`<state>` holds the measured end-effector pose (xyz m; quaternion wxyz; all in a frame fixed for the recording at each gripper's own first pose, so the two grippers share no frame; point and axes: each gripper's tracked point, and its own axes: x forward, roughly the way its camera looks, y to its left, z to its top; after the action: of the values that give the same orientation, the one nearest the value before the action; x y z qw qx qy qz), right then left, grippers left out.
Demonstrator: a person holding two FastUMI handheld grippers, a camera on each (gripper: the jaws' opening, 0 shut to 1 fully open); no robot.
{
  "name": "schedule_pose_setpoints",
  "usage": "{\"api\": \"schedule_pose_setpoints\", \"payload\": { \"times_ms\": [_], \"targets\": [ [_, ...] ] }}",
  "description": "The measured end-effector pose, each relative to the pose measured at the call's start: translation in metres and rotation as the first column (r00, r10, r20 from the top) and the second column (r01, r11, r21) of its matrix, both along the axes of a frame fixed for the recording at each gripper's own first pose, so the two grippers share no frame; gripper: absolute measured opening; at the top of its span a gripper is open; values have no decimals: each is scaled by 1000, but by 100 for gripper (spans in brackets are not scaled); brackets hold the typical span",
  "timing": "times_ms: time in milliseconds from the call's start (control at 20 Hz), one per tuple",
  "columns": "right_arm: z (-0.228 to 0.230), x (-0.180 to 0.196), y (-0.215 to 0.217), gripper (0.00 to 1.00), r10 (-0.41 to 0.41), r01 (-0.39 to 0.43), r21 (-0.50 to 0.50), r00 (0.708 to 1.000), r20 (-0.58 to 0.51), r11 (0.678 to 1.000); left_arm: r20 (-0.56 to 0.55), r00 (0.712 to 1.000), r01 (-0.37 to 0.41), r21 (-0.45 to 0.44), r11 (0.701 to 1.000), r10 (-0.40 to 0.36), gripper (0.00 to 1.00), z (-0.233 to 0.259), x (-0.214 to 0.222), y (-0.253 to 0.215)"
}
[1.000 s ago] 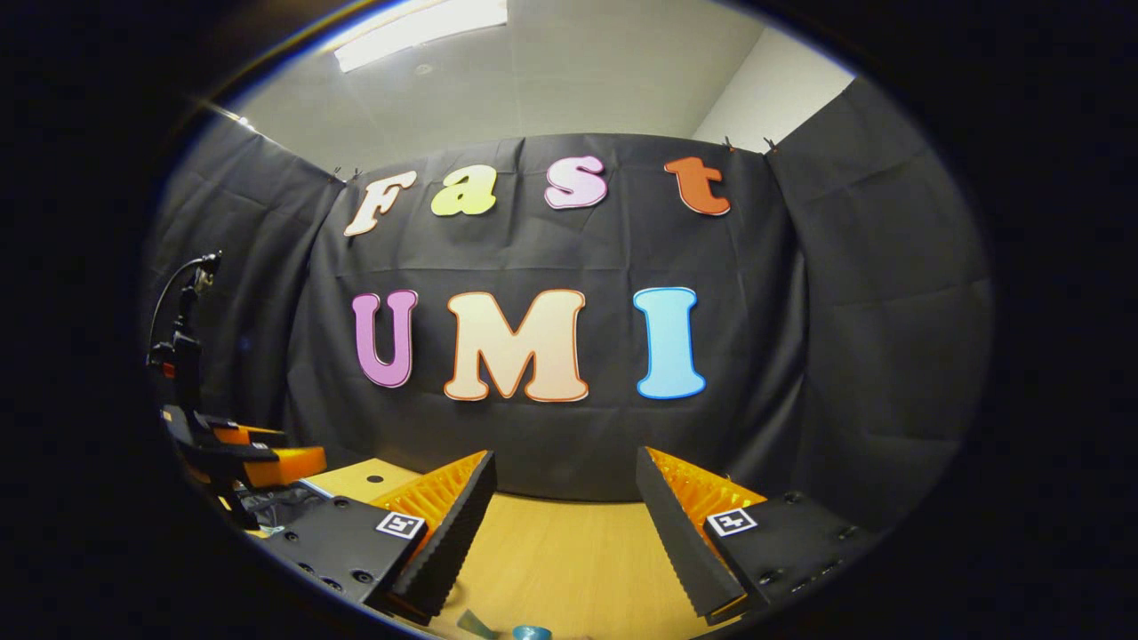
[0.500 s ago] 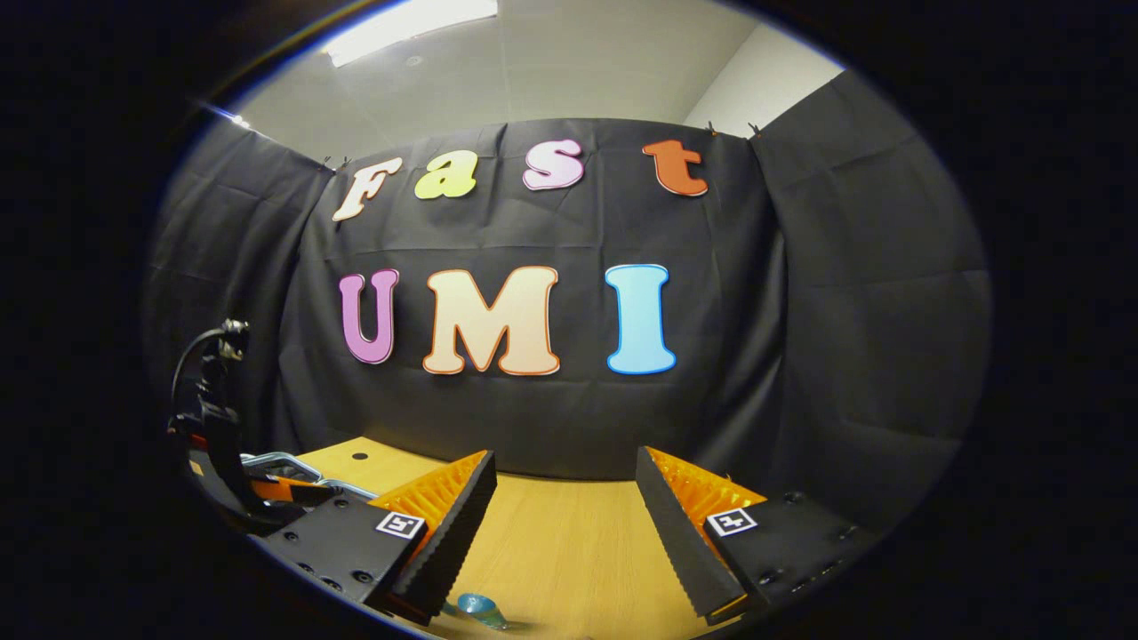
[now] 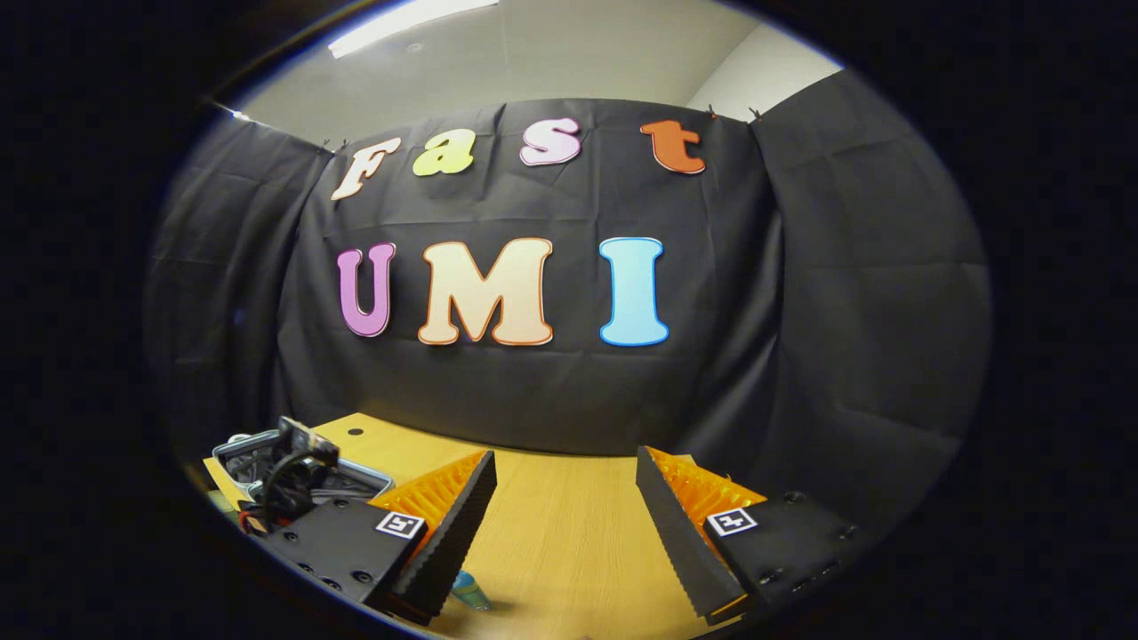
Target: First open the suitcase, pack the skin care products into it, and then close the suitcase.
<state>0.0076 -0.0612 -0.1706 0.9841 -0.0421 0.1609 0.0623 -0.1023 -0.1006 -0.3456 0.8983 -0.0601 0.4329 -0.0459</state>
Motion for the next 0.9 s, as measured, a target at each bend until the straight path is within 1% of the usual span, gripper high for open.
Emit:
{"api": "schedule_pose_setpoints", "payload": {
  "times_ms": [50,100,150,250,300,350,400,450,500,550,750,900],
  "targets": [
    [-4,-4,4,100,13,-14,-8,1000,-10,1000,-15,1000,-1,-4,1000,1,82,-8,-2,-3],
    [-9,-7,8,100,29,-30,-17,999,-21,999,-25,1000,-2,-1,1000,2,72,-17,-2,-2],
    [-13,-11,12,99,46,-47,-26,999,-30,999,-35,999,-1,0,1000,1,66,-22,-1,-2],
    [-21,-18,21,99,76,-78,-36,996,-40,996,-40,999,-5,-9,1000,5,49,-36,2,-7],
    [-25,-20,27,99,92,-93,-35,995,-46,995,-42,999,-7,-8,1000,6,37,-39,3,-5],
    [-30,-23,31,99,105,-107,-33,993,-49,994,-13,1000,12,-15,1000,-12,30,-38,9,-7],
    [-36,-24,36,99,117,-119,-31,992,-54,992,-11,1000,26,-26,999,-26,25,-40,11,-9],
    [-43,-25,39,99,128,-130,-28,990,-61,991,-25,999,36,-36,999,-37,23,-39,10,-10],
    [-51,-26,44,99,140,-142,-23,988,-68,990,-38,998,44,-44,998,-45,17,-36,9,-10],
    [-58,-26,47,99,149,-150,-19,986,-76,988,-31,999,36,-40,999,-38,15,-29,11,-7],
    [-103,-30,61,99,176,-176,10,975,-135,984,14,999,37,-24,999,-37,14,17,21,10],
    [-138,-39,73,99,205,-199,51,959,-194,979,61,998,33,21,999,-34,15,56,27,26]
  ]
}}
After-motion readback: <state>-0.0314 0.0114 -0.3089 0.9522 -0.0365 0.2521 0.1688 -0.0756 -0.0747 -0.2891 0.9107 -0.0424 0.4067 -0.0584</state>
